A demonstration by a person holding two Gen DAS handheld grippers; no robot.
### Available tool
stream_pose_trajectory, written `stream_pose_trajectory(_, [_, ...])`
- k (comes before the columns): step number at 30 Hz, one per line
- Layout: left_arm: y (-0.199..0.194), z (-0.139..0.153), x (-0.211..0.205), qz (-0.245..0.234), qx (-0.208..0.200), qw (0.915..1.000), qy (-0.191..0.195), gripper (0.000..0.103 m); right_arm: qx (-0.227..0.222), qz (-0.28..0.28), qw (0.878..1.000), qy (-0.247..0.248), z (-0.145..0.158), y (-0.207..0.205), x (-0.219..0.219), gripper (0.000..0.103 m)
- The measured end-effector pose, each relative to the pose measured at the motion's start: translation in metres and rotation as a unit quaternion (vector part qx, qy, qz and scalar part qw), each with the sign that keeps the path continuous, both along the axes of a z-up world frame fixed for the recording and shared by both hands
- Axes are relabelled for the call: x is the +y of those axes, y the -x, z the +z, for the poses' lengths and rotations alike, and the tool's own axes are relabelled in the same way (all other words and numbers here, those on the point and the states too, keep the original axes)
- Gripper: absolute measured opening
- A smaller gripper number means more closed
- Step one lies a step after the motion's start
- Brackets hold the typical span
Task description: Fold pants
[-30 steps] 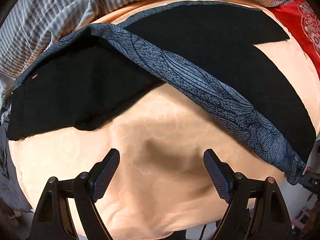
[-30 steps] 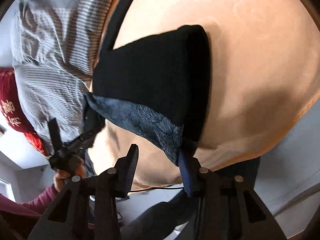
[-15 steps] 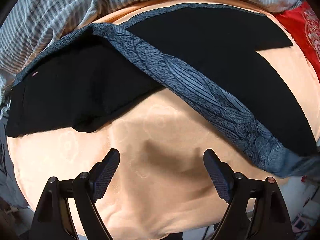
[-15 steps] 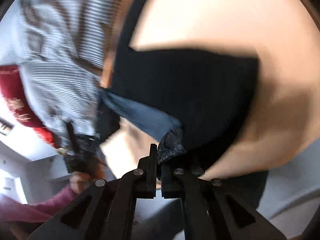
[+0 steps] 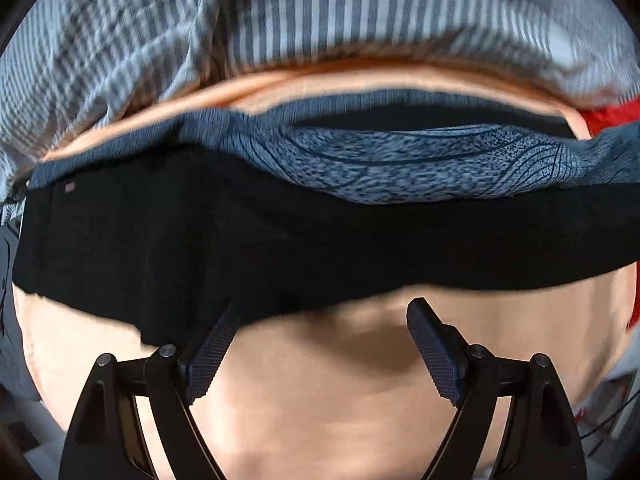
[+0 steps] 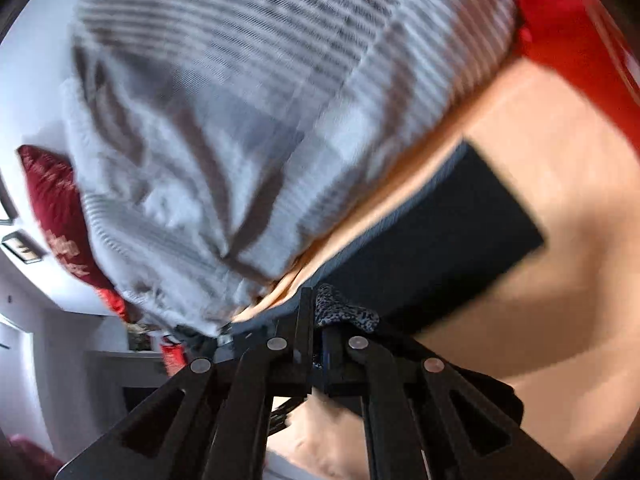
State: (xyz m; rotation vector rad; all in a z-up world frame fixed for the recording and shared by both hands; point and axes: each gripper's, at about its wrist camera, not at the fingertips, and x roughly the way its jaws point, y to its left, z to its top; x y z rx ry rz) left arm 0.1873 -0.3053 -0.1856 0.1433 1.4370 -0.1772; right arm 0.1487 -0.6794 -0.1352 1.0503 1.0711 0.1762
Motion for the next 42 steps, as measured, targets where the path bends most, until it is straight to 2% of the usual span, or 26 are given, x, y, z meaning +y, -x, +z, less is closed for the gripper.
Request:
stream_pose_trajectory(5, [-0.040,-0.009,-0.027,0.027,-0.028,0.9992,-0.008,0.087,0.037,0.007,0.999,0.037,-0.039,-0.060,-0.026,0.003])
stream_pose_trajectory(8, [-0.063,-0.023,-0.040,0.050,-0.026,0.9983,-0.012,0.087,0.072,0.012,0.996,0.052,-0.070,-0.085,-0.037,0.004])
stream_pose_trajectory(9, [-0.070,-0.031,-0.044,0.057,-0.022,0.9980,-0.014,0.087,0.084,0.016,0.994,0.061,-0.078,-0.089,-0.038,0.007])
stream_pose_trajectory(11, [-0.080,-0.043,-0.051,0.060,-0.016,0.9977,-0.026,0.087,0.122,0.020,0.988,0.098,-0.093,-0.095,-0.042,0.009])
stream_pose_trajectory(13, [-0.087,-0.049,-0.056,0.062,-0.013,0.9974,-0.035,0.087,0.146,0.018,0.984,0.101,-0.101,-0.095,-0.048,0.025])
stream_pose_trajectory(15, [-0.088,-0.046,-0.058,0.069,-0.013,0.9967,-0.040,0.087,0.145,0.010,0.985,0.093,-0.093,-0.090,-0.053,0.053])
stream_pose_trajectory(17, [-0.090,-0.039,-0.059,0.072,-0.018,0.9966,-0.036,0.087,0.134,-0.002,0.981,0.137,-0.074,-0.084,-0.058,0.071])
stream_pose_trajectory(20, [-0.093,-0.038,-0.067,0.062,-0.015,0.9971,-0.041,0.087,0.099,-0.003,0.982,0.160,-0.046,-0.078,-0.070,0.069])
stream_pose_trajectory(22, [-0.097,-0.041,-0.086,0.052,-0.015,0.9970,-0.055,0.087,0.096,0.023,0.981,0.164,-0.039,-0.073,-0.065,0.056])
stream_pose_trajectory(24, [-0.095,-0.049,-0.100,0.052,-0.016,0.9963,-0.067,0.087,0.118,0.063,0.976,0.171,-0.045,-0.065,-0.049,0.036])
stream_pose_trajectory(26, [-0.098,-0.054,-0.105,0.059,-0.020,0.9957,-0.068,0.087,0.126,0.096,0.972,0.175,-0.055,-0.061,-0.034,0.031])
stream_pose_trajectory(29, [-0.102,-0.058,-0.113,0.065,-0.032,0.9941,-0.080,0.097,0.156,0.131,0.955,0.214,-0.080,-0.060,-0.012,0.030])
stream_pose_trajectory(30, [-0.104,-0.060,-0.114,0.064,-0.037,0.9940,-0.081,0.098,0.159,0.129,0.954,0.220,-0.088,-0.064,-0.010,0.025])
stream_pose_trajectory(32, [-0.107,-0.063,-0.113,0.068,-0.039,0.9937,-0.080,0.101,0.147,0.116,0.956,0.227,-0.095,-0.075,-0.011,0.023])
stream_pose_trajectory(35, [-0.112,-0.054,-0.113,0.080,-0.034,0.9933,-0.075,0.101,0.141,0.106,0.954,0.243,-0.088,-0.095,-0.010,0.023])
stream_pose_trajectory(36, [-0.112,-0.048,-0.114,0.081,-0.038,0.9932,-0.074,0.101,0.144,0.101,0.954,0.242,-0.087,-0.101,-0.015,0.027])
stream_pose_trajectory(38, [-0.106,-0.038,-0.112,0.077,-0.049,0.9939,-0.063,0.101,0.134,0.098,0.958,0.235,-0.074,-0.097,-0.009,0.028])
stream_pose_trajectory(40, [-0.103,-0.026,-0.119,0.065,-0.055,0.9952,-0.048,0.101,0.121,0.115,0.958,0.235,-0.062,-0.091,0.002,0.028])
stream_pose_trajectory(42, [-0.107,-0.018,-0.130,0.036,-0.069,0.9961,-0.043,0.101,0.110,0.133,0.951,0.255,-0.054,-0.089,0.012,0.028])
